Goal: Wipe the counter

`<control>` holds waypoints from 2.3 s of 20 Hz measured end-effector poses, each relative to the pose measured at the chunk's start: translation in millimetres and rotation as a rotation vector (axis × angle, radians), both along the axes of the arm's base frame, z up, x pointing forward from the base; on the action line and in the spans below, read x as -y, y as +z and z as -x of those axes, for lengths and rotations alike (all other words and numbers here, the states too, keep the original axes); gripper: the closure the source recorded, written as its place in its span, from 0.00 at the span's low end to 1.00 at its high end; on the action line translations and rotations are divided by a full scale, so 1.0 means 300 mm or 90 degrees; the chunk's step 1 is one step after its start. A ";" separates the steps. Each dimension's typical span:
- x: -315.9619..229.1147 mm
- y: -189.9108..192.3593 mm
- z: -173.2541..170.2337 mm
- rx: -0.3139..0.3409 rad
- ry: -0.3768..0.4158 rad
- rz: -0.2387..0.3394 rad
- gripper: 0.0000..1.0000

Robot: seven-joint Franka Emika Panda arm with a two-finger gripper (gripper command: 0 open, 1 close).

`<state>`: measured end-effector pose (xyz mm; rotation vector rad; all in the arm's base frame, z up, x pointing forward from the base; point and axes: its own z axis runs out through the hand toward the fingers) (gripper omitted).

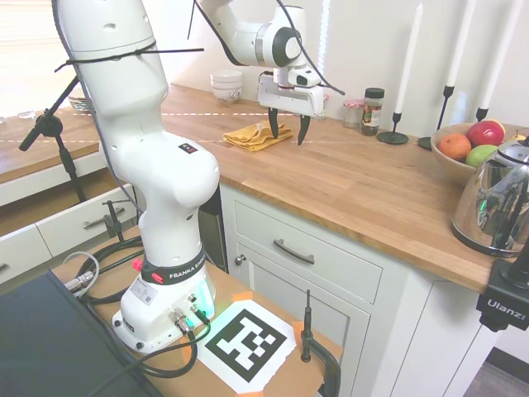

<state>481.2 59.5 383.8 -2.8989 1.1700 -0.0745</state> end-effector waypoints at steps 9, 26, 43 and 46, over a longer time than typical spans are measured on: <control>-0.257 0.058 -0.132 -0.001 0.035 0.018 0.00; -0.659 -0.018 -0.308 -0.025 0.082 0.077 0.00; -0.674 -0.163 -0.426 -0.074 0.072 0.090 1.00; -0.672 -0.164 -0.428 -0.075 0.070 0.085 1.00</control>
